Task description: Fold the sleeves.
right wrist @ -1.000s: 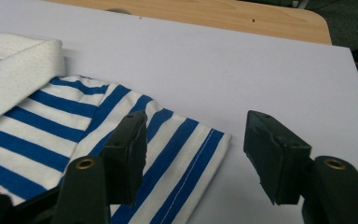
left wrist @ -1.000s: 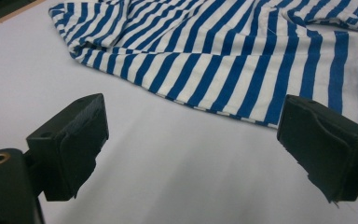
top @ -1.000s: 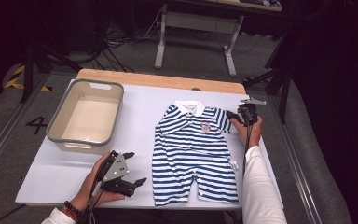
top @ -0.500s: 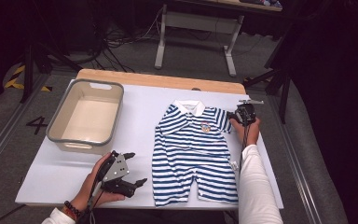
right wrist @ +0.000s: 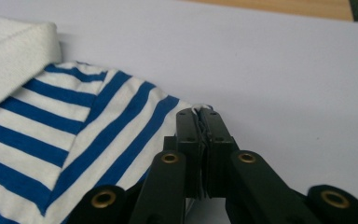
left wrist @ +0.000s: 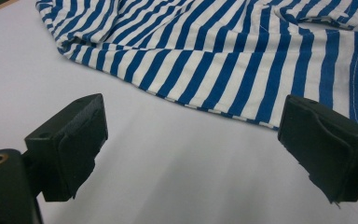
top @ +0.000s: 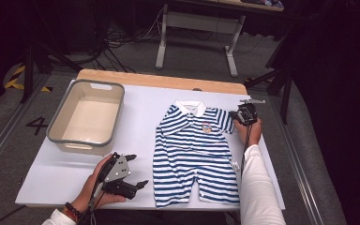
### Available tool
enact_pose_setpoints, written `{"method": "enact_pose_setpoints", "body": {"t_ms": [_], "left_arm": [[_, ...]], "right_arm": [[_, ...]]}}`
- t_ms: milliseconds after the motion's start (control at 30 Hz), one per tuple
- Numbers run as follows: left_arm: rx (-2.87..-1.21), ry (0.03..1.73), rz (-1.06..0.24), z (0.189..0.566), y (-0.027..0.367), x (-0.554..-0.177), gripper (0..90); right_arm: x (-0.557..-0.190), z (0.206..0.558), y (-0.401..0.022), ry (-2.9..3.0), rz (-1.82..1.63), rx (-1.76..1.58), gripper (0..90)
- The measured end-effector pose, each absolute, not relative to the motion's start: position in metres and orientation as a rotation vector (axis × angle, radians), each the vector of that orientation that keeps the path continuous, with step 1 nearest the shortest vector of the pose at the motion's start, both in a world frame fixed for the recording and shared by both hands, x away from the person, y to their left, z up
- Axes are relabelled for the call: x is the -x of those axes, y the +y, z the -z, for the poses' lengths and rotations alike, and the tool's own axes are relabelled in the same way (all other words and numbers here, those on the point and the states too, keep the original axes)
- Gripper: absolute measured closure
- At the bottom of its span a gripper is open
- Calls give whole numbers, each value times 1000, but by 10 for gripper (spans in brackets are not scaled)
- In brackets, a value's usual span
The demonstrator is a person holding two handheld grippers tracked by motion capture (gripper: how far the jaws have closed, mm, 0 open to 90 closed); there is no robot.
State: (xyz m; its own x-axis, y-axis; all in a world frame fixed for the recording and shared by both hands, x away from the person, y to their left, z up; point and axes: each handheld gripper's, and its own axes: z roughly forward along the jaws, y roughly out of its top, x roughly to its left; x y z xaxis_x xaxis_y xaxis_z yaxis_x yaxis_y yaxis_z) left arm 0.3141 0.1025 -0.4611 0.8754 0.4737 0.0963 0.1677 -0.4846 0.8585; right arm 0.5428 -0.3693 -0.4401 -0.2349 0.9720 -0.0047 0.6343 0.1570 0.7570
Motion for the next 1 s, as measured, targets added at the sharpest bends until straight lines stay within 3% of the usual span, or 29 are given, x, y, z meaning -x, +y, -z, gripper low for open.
{"method": "enact_pose_setpoints", "body": {"t_ms": [500,1000], "left_arm": [[-2067,457,-405,458,101,-313,86],[-2056,459,-404,457,101,-313,85]], "right_arm": [[-518,400,-329,2009,-1000,-1252,875],[-496,398,-290,2135,-957,-1050,873]]}}
